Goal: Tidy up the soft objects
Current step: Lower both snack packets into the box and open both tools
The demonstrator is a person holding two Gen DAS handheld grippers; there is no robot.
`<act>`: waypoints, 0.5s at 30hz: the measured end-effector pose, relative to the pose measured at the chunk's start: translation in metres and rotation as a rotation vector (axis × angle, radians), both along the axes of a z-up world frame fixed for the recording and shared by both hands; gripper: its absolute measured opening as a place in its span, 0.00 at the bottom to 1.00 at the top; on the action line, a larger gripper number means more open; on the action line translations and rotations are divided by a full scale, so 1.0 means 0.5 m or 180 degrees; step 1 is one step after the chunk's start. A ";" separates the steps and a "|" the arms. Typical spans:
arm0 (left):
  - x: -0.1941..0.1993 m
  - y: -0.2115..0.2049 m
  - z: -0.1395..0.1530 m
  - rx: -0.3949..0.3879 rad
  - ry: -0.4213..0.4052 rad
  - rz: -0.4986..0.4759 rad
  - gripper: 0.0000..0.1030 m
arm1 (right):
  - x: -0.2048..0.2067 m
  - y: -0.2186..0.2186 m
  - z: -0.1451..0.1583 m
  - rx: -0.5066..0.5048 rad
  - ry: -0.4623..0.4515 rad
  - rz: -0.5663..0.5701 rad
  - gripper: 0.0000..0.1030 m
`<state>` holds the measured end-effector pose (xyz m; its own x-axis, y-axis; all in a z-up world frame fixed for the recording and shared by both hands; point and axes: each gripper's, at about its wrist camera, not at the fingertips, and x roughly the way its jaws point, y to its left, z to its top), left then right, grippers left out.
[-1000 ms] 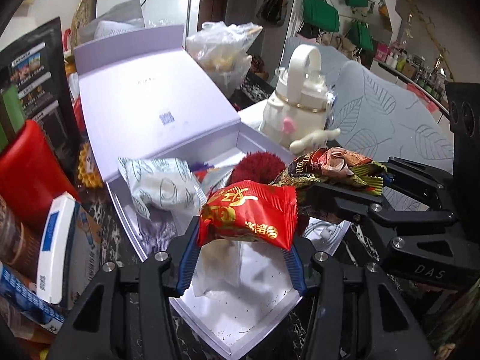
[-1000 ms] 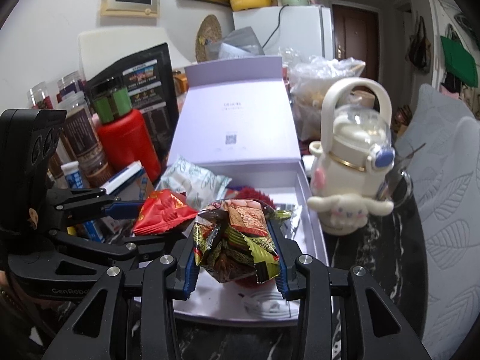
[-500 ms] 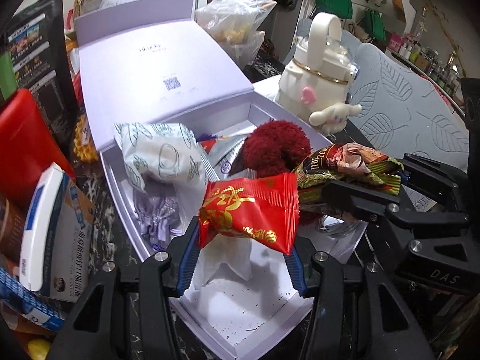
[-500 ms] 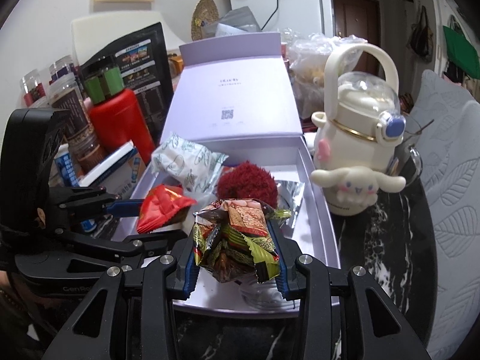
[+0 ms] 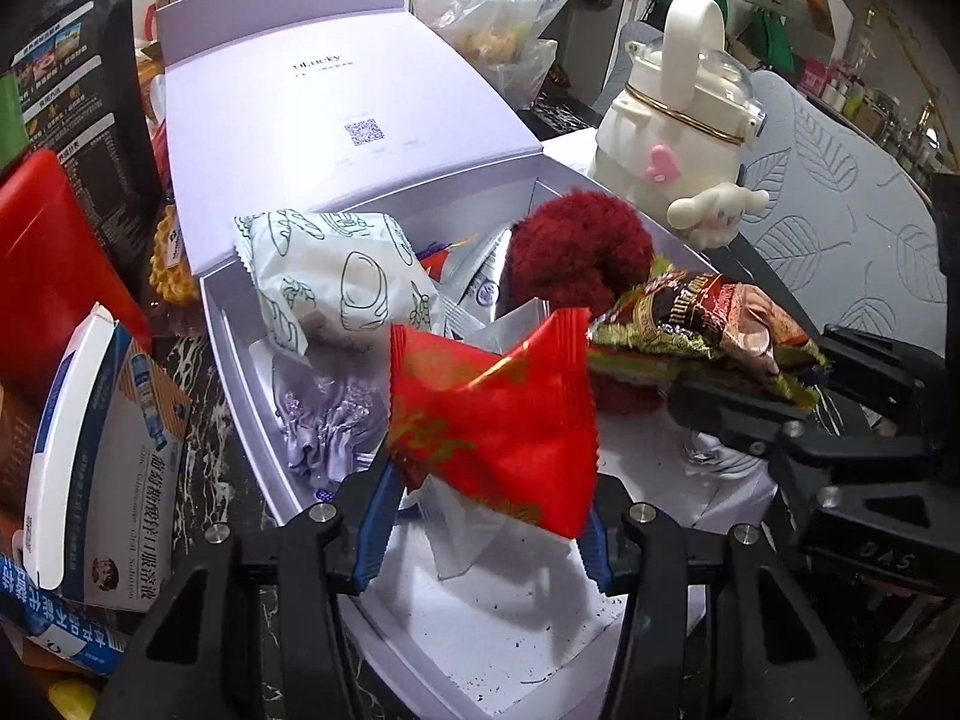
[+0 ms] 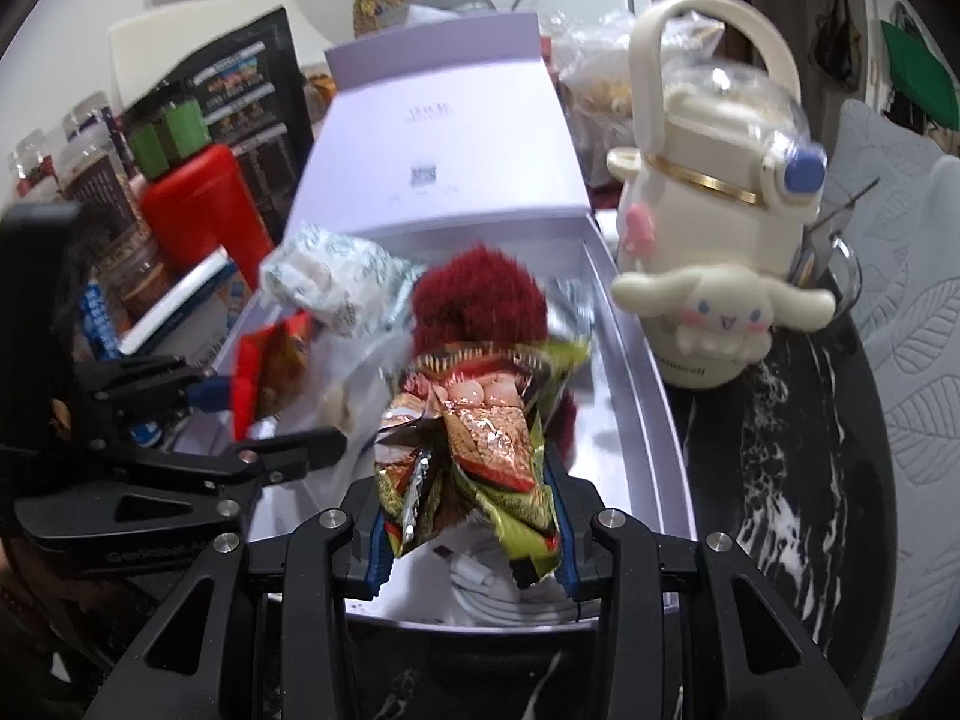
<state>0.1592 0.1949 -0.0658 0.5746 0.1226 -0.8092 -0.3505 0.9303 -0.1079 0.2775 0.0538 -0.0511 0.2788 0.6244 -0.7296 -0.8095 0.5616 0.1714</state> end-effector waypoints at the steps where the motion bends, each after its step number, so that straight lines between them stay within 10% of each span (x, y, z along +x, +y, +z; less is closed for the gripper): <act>1: 0.012 -0.001 -0.002 0.0013 0.0011 -0.0002 0.49 | 0.003 0.003 -0.006 -0.0032 0.0029 -0.0008 0.39; 15: 0.044 -0.016 -0.010 0.0116 0.0207 -0.0052 0.49 | -0.009 0.002 0.006 -0.0165 -0.0024 -0.0065 0.46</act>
